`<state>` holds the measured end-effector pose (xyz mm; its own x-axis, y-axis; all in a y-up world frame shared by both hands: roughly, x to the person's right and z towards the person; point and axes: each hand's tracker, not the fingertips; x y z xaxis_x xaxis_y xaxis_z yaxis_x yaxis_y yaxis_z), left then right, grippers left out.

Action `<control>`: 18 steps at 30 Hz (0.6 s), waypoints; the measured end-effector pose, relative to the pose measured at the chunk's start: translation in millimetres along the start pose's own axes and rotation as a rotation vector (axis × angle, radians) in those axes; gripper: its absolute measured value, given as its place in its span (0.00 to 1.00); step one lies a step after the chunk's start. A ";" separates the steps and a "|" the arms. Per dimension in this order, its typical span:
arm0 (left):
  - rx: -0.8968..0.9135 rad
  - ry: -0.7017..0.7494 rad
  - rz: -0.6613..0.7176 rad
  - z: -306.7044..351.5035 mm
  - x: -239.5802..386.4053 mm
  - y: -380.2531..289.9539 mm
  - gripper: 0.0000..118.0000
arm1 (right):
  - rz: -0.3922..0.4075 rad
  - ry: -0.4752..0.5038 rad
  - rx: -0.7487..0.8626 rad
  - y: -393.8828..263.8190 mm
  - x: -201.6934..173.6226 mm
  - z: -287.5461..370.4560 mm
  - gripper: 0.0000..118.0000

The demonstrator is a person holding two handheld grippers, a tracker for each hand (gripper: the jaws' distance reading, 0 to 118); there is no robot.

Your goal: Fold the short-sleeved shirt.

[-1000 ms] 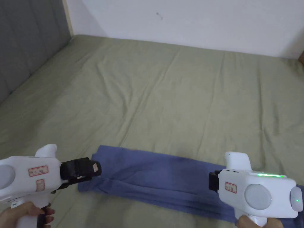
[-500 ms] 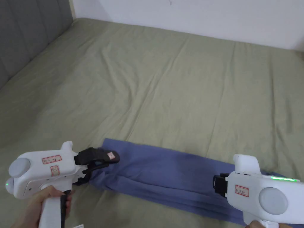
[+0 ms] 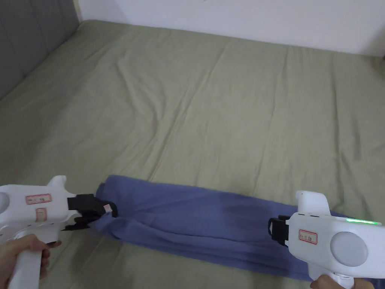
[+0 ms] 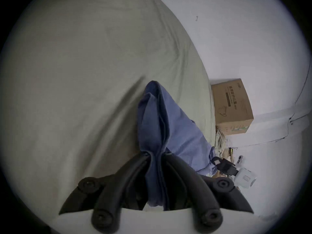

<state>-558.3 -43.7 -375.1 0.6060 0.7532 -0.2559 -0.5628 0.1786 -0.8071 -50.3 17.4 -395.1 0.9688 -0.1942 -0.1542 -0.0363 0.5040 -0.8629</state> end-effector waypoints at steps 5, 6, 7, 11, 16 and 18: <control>0.004 0.057 -0.027 5.9 19.9 -11.5 0.06 | -0.005 -0.017 0.008 -1.6 6.1 1.7 0.00; 0.008 0.069 -0.039 4.2 25.7 -14.7 0.06 | -0.008 -0.020 0.011 -1.9 6.6 2.3 0.00; 0.018 0.093 -0.056 2.3 32.4 -17.7 0.06 | -0.010 -0.024 0.013 -2.2 7.0 2.8 0.00; 0.027 0.127 -0.098 14.7 19.0 13.3 0.06 | 0.011 -0.050 0.100 -1.7 4.4 17.1 0.00; 0.055 0.141 -0.170 23.3 70.2 0.1 0.06 | 0.024 -0.076 0.218 7.1 5.5 40.8 0.00; 0.074 0.176 -0.234 25.9 101.6 -8.4 0.06 | 0.000 -0.065 0.269 9.8 9.7 53.0 0.00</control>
<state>-506.6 47.7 -380.6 0.8087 0.5659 -0.1607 -0.4316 0.3852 -0.8157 -28.3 65.1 -379.5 0.9828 -0.1439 -0.1155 0.0216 0.7113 -0.7026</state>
